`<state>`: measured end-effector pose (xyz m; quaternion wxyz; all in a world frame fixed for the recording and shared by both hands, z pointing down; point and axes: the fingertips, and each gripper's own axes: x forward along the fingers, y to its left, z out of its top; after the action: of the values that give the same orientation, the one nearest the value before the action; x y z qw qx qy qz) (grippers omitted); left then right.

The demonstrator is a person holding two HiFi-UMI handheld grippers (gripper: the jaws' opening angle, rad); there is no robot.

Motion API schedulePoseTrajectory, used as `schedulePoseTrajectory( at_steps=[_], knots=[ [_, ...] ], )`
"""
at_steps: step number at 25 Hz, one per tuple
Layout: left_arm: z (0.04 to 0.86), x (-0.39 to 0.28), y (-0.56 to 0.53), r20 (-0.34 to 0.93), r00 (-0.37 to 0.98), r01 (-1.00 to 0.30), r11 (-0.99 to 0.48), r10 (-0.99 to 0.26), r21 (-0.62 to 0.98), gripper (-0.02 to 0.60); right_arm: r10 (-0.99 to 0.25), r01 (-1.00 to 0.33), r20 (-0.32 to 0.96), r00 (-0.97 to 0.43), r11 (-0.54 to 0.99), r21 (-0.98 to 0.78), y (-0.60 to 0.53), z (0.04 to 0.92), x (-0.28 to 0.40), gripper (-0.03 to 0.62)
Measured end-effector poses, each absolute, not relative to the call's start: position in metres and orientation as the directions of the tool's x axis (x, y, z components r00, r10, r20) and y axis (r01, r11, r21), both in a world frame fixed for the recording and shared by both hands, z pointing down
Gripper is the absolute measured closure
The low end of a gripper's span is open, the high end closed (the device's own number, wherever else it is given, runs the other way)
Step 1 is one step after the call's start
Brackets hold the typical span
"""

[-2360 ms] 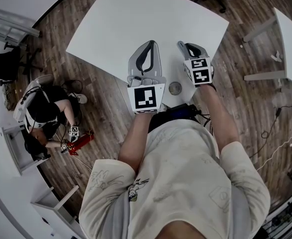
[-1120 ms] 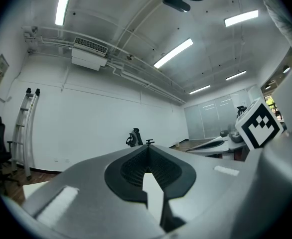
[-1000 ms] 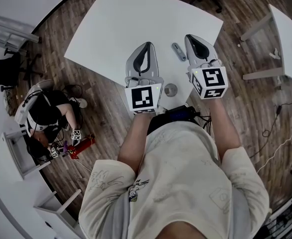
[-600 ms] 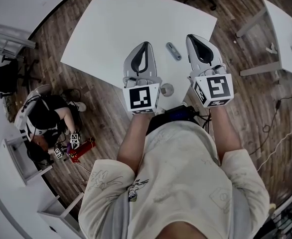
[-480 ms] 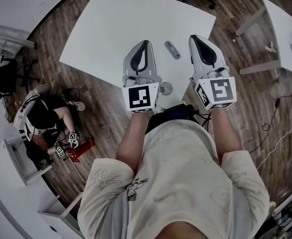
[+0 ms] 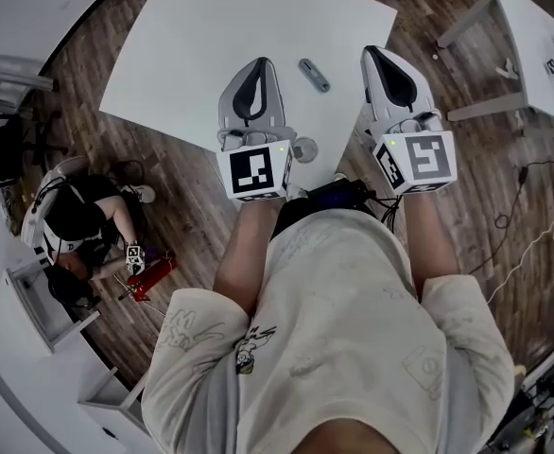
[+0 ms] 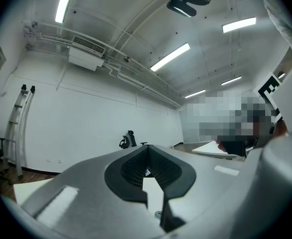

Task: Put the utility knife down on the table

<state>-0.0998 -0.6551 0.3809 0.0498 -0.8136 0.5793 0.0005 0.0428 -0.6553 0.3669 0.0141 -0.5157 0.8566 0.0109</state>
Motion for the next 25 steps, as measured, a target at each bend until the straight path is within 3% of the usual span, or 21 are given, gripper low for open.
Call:
schedulePoseTrajectory(
  at_steps=[25],
  knots=[
    [0.358, -0.114, -0.651, -0.069, 0.296, -0.954, -0.292, -0.953, -0.064, 0.563, -0.884, -0.885, -0.045, -0.466, 0.466, 0.013, -0.66, 0.349, 0.038, 0.588]
  ],
)
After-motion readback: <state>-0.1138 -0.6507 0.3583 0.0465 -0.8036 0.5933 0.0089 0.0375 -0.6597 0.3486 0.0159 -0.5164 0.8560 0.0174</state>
